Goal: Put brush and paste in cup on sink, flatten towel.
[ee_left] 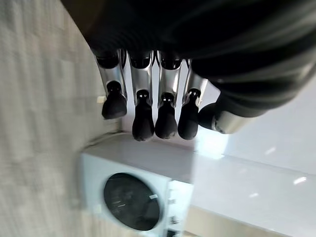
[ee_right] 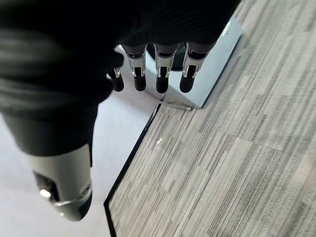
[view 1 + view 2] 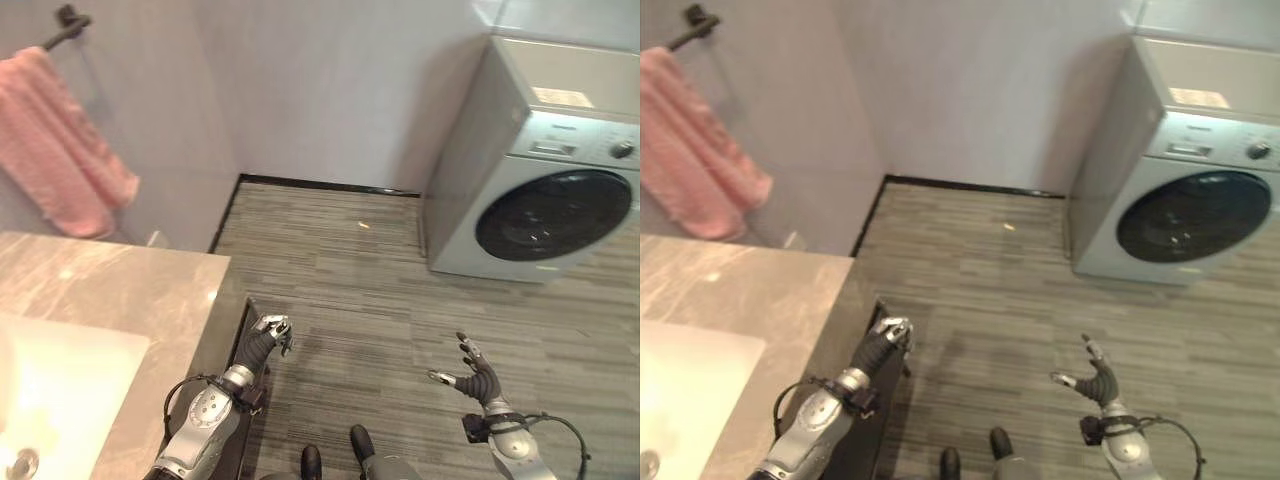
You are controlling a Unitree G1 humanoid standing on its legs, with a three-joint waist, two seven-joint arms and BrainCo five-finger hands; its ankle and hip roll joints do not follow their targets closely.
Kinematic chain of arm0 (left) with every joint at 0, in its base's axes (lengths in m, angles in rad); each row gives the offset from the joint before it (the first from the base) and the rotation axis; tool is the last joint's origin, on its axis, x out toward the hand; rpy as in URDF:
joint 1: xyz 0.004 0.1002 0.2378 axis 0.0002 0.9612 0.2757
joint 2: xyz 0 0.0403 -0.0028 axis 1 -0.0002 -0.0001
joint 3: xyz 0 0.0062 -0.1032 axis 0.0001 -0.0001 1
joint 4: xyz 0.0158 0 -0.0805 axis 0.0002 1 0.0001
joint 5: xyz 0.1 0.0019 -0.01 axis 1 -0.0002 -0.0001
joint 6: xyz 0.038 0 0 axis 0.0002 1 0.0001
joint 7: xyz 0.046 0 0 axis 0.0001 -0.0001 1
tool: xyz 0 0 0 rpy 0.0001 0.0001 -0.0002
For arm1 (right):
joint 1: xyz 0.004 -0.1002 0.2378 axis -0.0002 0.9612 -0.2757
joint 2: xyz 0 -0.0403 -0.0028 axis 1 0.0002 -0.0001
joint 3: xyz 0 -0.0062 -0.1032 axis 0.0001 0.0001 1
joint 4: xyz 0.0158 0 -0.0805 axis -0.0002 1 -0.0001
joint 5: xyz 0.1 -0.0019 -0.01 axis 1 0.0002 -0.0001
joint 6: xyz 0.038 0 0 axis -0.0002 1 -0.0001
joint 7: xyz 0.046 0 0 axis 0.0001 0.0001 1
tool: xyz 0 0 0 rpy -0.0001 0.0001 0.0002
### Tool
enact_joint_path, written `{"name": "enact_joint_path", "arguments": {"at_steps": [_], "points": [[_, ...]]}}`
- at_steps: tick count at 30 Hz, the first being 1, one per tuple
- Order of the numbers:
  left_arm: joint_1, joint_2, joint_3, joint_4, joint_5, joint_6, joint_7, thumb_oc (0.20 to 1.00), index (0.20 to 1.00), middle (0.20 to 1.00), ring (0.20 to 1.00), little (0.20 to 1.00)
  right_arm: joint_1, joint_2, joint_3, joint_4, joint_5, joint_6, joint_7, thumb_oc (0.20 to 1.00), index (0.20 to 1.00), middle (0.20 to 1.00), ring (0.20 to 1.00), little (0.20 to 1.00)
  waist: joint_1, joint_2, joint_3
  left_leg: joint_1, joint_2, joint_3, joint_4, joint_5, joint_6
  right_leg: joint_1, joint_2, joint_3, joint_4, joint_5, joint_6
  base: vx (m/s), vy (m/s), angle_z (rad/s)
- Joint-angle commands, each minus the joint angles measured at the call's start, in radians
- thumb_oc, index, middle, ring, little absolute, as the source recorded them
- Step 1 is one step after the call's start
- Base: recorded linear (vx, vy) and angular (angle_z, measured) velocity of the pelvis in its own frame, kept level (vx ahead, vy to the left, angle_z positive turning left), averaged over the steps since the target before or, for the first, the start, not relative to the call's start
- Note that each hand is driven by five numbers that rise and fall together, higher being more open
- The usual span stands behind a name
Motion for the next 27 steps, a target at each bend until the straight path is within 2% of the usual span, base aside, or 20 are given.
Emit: {"name": "enact_joint_path", "arguments": {"at_steps": [1, 3, 6, 8, 12, 14, 15, 17, 20, 22, 24, 27], "points": [[0.005, -0.006, 0.06, -0.005, 0.09, -0.046, 0.017, 0.2, 0.2, 0.2, 0.2, 0.2, -0.019, -0.022, -0.03, -0.01, -0.019, -0.039, -0.001, 1.0, 1.0, 1.0, 1.0, 1.0, 0.025, 0.012, -0.032, 0.004, 0.027, -0.056, 0.013, -0.035, -0.056, 0.067, 0.043, -0.139, 0.126, -0.097, 0.008, -0.02, 0.073, -0.73], [0.018, -0.019, 0.07, 0.018, 0.097, -0.041, 0.024, 0.2, 0.2, 0.2, 0.2, 0.2, -0.023, -0.015, -0.023, 0.003, -0.012, -0.042, -0.001, 1.0, 1.0, 1.0, 1.0, 1.0, 0.03, 0.001, -0.046, 0.004, 0.016, -0.047, 0.008, -0.028, -0.057, 0.094, 0.069, -0.118, 0.097, -0.108, 0.0, -0.01, 0.016, -0.5], [0.023, -0.033, 0.076, 0.057, 0.106, -0.035, 0.036, 0.2, 0.2, 0.2, 0.2, 0.2, -0.022, -0.013, -0.013, 0.004, -0.008, -0.039, -0.002, 1.0, 1.0, 1.0, 1.0, 1.0, 0.035, -0.006, -0.051, 0.007, 0.01, -0.04, 0.003, -0.021, -0.06, 0.11, 0.066, -0.115, 0.049, -0.1, -0.016, 0.01, -0.017, -0.28], [0.021, -0.071, 0.092, 0.158, 0.137, -0.021, 0.069, 0.2, 0.2, 0.2, 0.2, 0.2, -0.019, -0.018, 0.008, 0.016, -0.01, -0.029, 0.0, 1.0, 1.0, 1.0, 1.0, 1.0, 0.028, -0.008, -0.058, 0.014, 0.008, -0.047, 0.008, -0.024, -0.065, 0.132, 0.08, -0.073, 0.006, -0.097, -0.029, 0.03, -0.071, 0.01], [0.043, -0.105, 0.162, 0.301, 0.198, -0.005, 0.12, 0.2, 0.2, 0.2, 0.2, 0.2, -0.005, -0.009, -0.002, 0.085, 0.039, -0.014, 0.011, 1.0, 1.0, 1.0, 1.0, 1.0, 0.007, -0.016, -0.063, 0.039, 0.024, -0.032, -0.002, -0.029, -0.073, 0.156, 0.099, -0.037, -0.025, -0.09, -0.048, 0.05, -0.13, -0.05], [0.027, -0.136, 0.19, 0.417, 0.207, 0.022, 0.147, 0.2, 0.2, 0.2, 0.2, 0.2, -0.039, 0.027, -0.012, 0.216, 0.141, -0.013, 0.016, 1.0, 1.0, 1.0, 1.0, 1.0, -0.012, -0.011, -0.052, 0.036, 0.034, -0.022, 0.012, -0.033, -0.081, 0.153, 0.107, -0.023, -0.019, -0.089, -0.056, 0.03, -0.151, -0.08], [0.003, -0.155, 0.192, 0.54, 0.234, 0.04, 0.143, 0.2, 0.2, 0.2, 0.2, 0.2, -0.066, 0.045, -0.005, 0.321, 0.192, -0.007, 0.033, 1.0, 1.0, 1.0, 1.0, 1.0, -0.024, -0.009, -0.051, 0.035, 0.041, -0.012, 0.028, -0.04, -0.086, 0.155, 0.109, -0.018, -0.014, -0.093, -0.061, 0.04, -0.146, -0.22], [-0.036, -0.165, 0.181, 0.62, 0.311, 0.04, 0.171, 0.2, 0.2, 0.2, 0.2, 0.2, -0.094, 0.056, 0.015, 0.414, 0.183, 0.003, 0.036, 1.0, 1.0, 1.0, 1.0, 1.0, -0.032, -0.007, -0.05, 0.038, 0.047, -0.005, 0.05, -0.054, -0.091, 0.161, 0.113, -0.009, -0.005, -0.098, -0.067, 0.06, -0.132, -0.22], [-0.055, -0.173, 0.183, 0.679, 0.345, 0.04, 0.182, 0.2, 0.2, 0.2, 0.2, 0.2, -0.098, 0.055, 0.022, 0.426, 0.181, 0.008, 0.043, 1.0, 1.0, 1.0, 1.0, 1.0, -0.04, -0.008, -0.05, 0.034, 0.054, 0.006, 0.09, -0.072, -0.096, 0.168, 0.117, 0.003, -0.003, -0.101, -0.073, 0.05, -0.117, -0.17], [-0.071, -0.176, 0.188, 0.7, 0.355, 0.036, 0.196, 0.2, 0.2, 0.2, 0.2, 0.2, -0.082, 0.053, 0.008, 0.388, 0.221, -0.008, 0.048, 1.0, 1.0, 1.0, 1.0, 1.0, -0.053, -0.026, -0.035, -0.028, 0.065, 0.022, 0.252, -0.071, -0.117, 0.185, 0.116, 0.019, -0.003, -0.097, -0.085, 0.05, -0.187, -0.17], [-0.074, -0.176, 0.19, 0.708, 0.35, 0.035, 0.204, 0.2, 0.2, 0.2, 0.2, 0.2, -0.068, 0.052, 0.001, 0.378, 0.241, -0.013, 0.05, 1.0, 1.0, 1.0, 1.0, 1.0, -0.048, -0.035, -0.016, -0.073, 0.064, 0.008, 0.351, -0.047, -0.127, 0.2, 0.121, 0.04, 0.003, -0.096, -0.095, 0.06, -0.145, -0.24], [-0.084, -0.188, 0.182, 0.731, 0.338, 0.034, 0.206, 0.2, 0.2, 0.2, 0.2, 0.2, -0.069, 0.051, 0.007, 0.401, 0.237, -0.008, 0.04, 1.0, 1.0, 1.0, 1.0, 1.0, -0.029, -0.034, 0.007, -0.166, 0.043, -0.013, 0.354, -0.047, -0.116, 0.224, 0.108, 0.065, 0.013, -0.107, -0.092, 0.07, -0.045, -0.43]]}}
